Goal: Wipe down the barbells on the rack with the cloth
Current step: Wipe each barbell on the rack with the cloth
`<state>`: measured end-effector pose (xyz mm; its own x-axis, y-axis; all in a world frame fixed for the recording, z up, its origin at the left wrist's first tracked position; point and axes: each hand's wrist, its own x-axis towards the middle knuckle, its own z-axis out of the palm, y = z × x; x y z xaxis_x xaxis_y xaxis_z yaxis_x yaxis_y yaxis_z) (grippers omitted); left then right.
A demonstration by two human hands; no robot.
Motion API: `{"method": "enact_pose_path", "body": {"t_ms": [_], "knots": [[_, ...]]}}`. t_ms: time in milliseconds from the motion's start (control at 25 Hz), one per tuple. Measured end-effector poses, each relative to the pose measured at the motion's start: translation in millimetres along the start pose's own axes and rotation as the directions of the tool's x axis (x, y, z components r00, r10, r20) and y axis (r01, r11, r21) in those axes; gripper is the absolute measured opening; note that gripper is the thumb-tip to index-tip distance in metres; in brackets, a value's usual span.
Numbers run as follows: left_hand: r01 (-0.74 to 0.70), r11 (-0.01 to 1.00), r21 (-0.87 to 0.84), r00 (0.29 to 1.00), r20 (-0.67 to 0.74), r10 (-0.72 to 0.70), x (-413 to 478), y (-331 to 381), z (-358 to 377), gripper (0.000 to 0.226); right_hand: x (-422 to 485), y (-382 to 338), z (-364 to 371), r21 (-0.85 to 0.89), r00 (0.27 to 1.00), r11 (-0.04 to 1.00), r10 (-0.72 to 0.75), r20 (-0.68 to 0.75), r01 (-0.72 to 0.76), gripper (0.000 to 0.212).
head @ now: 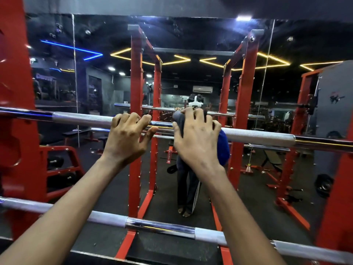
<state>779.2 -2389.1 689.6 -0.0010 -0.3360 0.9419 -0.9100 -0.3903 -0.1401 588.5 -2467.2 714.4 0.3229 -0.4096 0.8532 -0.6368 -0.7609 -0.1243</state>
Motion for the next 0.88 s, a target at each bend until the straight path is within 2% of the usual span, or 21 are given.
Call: {"method": "enact_pose_path", "body": {"t_ms": [160, 320, 400, 560, 720, 880], "knots": [[-0.062, 0.992, -0.111, 0.998, -0.003, 0.062, -0.5, -6.9, -1.8, 0.038, -16.1, -8.5, 12.5, 0.101, 0.998, 0.995, -0.004, -0.066, 0.011, 0.047], [-0.137, 0.984, -0.115, 0.990, -0.002, 0.138, 7.2, -26.3, -6.4, 0.041, -32.9, -2.1, 12.3, 0.170, 0.995, 0.985, 0.006, -0.100, 0.011, 0.058], [-0.177, 0.978, -0.109, 0.984, 0.009, 0.179, 11.3, -37.4, -7.6, 0.041, -30.6, -4.6, 9.4, 0.206, 0.995, 0.978, 0.032, -0.097, -0.012, 0.055], [-0.195, 0.976, -0.100, 0.980, 0.007, 0.197, 10.0, -41.2, -4.2, 0.041, -4.3, -28.2, 10.1, 0.144, 0.991, 0.985, 0.109, -0.072, -0.097, 0.044], [-0.206, 0.974, -0.096, 0.979, -0.009, 0.206, 4.7, -53.2, -5.2, 0.043, -31.3, -25.5, 20.2, 0.156, 0.994, 0.988, 0.010, -0.111, 0.008, 0.050], [-0.225, 0.972, -0.063, 0.974, 0.015, 0.226, -0.5, -83.4, -8.3, 0.044, -60.2, -26.6, 31.3, 0.275, 0.989, 0.961, 0.026, -0.149, 0.016, 0.056]]}}
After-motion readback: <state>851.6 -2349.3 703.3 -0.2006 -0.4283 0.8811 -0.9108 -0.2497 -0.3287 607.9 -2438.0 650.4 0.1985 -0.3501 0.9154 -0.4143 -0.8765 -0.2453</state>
